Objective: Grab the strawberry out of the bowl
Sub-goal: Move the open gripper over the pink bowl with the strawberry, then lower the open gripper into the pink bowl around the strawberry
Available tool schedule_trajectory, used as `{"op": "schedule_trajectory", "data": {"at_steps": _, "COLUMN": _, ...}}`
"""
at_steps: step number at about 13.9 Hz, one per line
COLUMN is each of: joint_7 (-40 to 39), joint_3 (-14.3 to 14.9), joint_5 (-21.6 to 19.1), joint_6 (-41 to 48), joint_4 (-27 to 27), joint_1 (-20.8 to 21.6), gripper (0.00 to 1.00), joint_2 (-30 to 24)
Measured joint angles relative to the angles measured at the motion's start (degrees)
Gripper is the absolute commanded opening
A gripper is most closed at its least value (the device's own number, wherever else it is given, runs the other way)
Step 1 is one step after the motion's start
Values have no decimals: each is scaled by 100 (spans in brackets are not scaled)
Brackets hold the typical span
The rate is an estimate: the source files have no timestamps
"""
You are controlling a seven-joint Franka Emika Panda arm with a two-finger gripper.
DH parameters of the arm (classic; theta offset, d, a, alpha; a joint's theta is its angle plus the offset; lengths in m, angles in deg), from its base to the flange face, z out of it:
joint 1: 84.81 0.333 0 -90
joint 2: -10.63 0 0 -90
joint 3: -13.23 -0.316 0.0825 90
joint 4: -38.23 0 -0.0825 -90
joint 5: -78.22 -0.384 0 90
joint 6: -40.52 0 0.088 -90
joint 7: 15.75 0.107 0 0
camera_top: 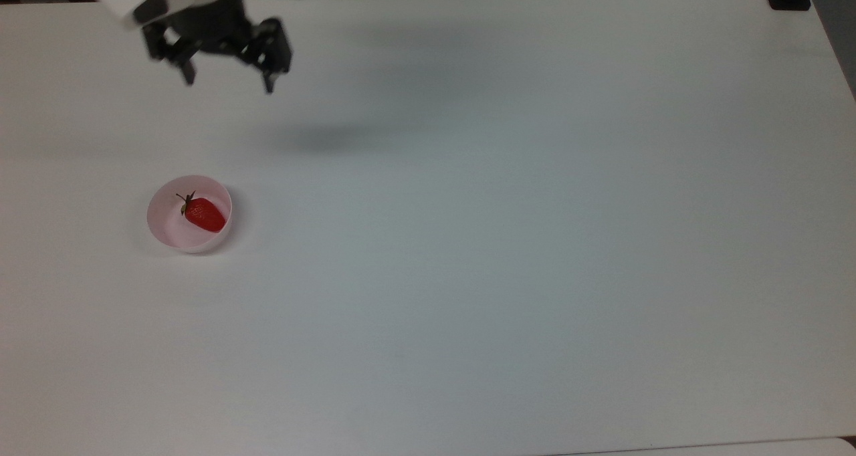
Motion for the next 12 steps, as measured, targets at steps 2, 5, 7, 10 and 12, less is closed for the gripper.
{"op": "schedule_trajectory", "data": {"at_steps": 2, "joint_7": -572, "joint_3": 1, "joint_5": -4, "joint_6": -490, "joint_4": -41, "joint_1": -202, "gripper": 100, "joint_2": 333}}
{"op": "schedule_trajectory", "data": {"at_steps": 5, "joint_7": -1420, "joint_3": 1, "joint_5": -5, "joint_6": -952, "joint_4": -64, "joint_1": -409, "gripper": 100, "joint_2": 822}}
{"op": "schedule_trajectory", "data": {"at_steps": 7, "joint_7": -1854, "joint_3": 0, "joint_5": -5, "joint_6": -1221, "joint_4": -78, "joint_1": -450, "gripper": 100, "joint_2": 1167}}
{"op": "schedule_trajectory", "data": {"at_steps": 10, "joint_7": -2529, "joint_3": 0, "joint_5": -5, "joint_6": -1503, "joint_4": -119, "joint_1": -522, "gripper": 94, "joint_2": 1533}}
{"op": "schedule_trajectory", "data": {"at_steps": 12, "joint_7": -2919, "joint_3": 0, "joint_5": -5, "joint_6": -1523, "joint_4": -157, "joint_1": -601, "gripper": 91, "joint_2": 1657}}
